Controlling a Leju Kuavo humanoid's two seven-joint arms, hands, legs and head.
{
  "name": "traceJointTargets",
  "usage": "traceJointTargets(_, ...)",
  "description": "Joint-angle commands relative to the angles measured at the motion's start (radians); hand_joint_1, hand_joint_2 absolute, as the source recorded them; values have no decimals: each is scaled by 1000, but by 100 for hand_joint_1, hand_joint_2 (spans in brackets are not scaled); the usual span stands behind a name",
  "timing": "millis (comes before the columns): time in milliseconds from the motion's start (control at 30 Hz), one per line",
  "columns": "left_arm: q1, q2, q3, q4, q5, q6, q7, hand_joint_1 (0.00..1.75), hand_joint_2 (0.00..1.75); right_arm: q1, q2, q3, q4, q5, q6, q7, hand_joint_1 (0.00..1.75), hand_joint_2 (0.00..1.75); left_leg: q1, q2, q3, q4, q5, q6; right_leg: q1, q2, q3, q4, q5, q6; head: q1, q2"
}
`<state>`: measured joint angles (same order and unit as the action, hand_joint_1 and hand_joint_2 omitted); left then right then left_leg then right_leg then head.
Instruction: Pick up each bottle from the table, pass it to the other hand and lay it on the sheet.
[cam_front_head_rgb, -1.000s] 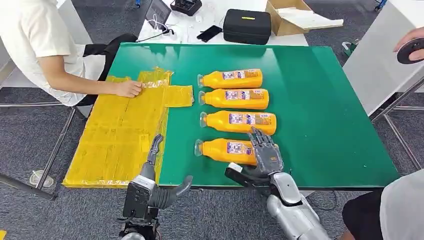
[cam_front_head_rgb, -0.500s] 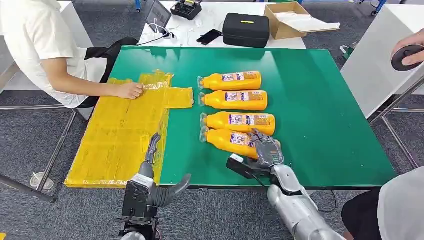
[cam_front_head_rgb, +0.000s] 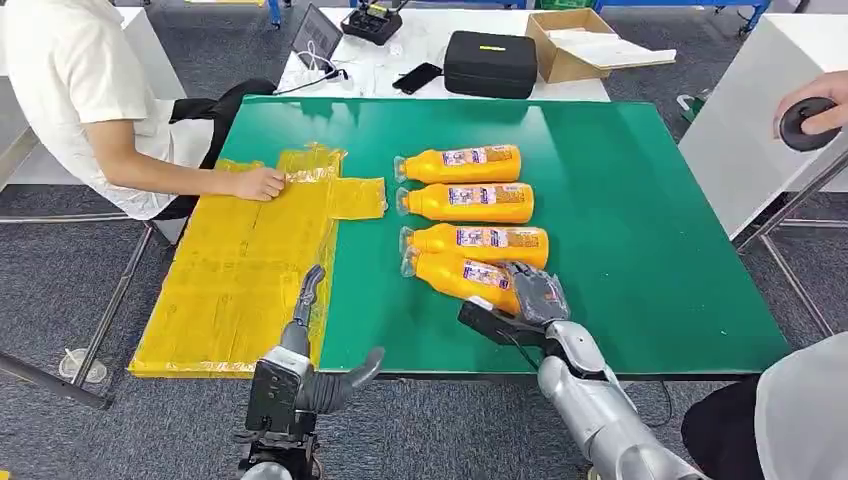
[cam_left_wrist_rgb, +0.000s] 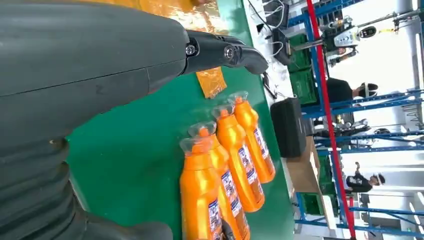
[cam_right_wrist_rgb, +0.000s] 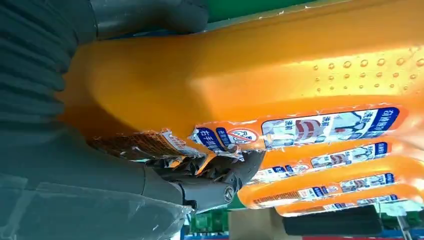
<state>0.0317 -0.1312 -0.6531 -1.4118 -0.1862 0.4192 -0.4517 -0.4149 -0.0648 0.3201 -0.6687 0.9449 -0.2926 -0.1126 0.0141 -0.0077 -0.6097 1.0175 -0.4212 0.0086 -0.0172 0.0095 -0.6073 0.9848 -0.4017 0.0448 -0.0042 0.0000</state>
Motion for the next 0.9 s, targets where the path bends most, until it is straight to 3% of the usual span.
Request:
traceJointTargets(33,-22,-4,27,62,123,-54,-16,0,175,101,47,-131,107,-228,117,-225,175,175,1,-4,-2,-2,3,1,2,-6,1,-4,1,-2,0,0)
traceJointTargets(167,-21,-1,25,58,126,-53,-15,0,175,107,49,-127,93,-230,118,-222,175,175,1,5,5,-1,-4,0,1,6,8,-3,-5,-1,0,0)
traceJointTargets(333,-17,-7,32,57,150,-58,-5,0,175,111,51,-140,81,-253,123,-235,175,175,2,4,2,-4,-3,0,3,3,5,-7,-4,-4,0,0)
traceJointTargets(367,-10,-10,44,54,205,-65,7,0,175,131,60,-157,37,-307,136,-288,175,175,2,4,4,-5,-4,0,3,3,7,-7,-5,-4,0,0)
traceJointTargets(500,-11,-6,48,57,271,-63,17,0,175,167,66,-149,-58,-361,153,-306,175,175,5,8,12,-2,-10,-2,5,8,13,-4,-9,-4,0,0)
traceJointTargets(567,-15,-1,50,74,362,-71,35,0,175,200,73,-137,-186,-459,175,-376,175,175,4,10,17,-1,-14,-3,5,11,18,-3,-12,-4,0,0)
traceJointTargets(667,-32,9,35,130,459,-99,63,0,175,210,75,-96,-310,-528,168,-353,175,175,4,10,16,-2,-15,-3,5,10,16,-3,-13,-5,0,0)
traceJointTargets(700,-36,11,29,143,471,-106,66,0,175,208,74,-88,-319,-537,163,-354,175,175,5,10,21,-2,-17,-3,5,11,29,-4,-15,-4,0,0)
traceJointTargets(900,-61,21,-1,216,543,-161,90,0,175,199,82,-30,-366,-603,171,-390,171,175,5,8,14,-1,-12,-4,5,11,25,-2,-8,-3,0,0)
